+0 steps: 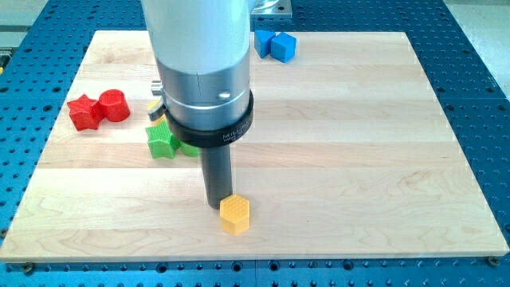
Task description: Place the green blocks into the yellow hexagon
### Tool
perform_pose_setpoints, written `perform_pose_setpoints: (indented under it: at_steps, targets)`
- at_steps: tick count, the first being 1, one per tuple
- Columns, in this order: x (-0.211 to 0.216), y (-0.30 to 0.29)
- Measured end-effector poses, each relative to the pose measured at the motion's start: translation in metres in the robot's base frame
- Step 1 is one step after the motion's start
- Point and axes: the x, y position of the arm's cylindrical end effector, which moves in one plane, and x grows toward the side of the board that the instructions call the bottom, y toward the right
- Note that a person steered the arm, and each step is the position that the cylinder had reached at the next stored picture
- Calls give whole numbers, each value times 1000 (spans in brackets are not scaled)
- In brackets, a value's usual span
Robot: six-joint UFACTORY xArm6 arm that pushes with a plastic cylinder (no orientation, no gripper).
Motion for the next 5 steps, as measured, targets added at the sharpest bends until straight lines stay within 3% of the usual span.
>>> perform_pose_setpoints:
  at_steps: [1,2,3,4,5]
  targets:
    - [14,-1]
    - [3,-111]
    - [-73,-132]
    - [-113,-138]
    - [-115,-54]
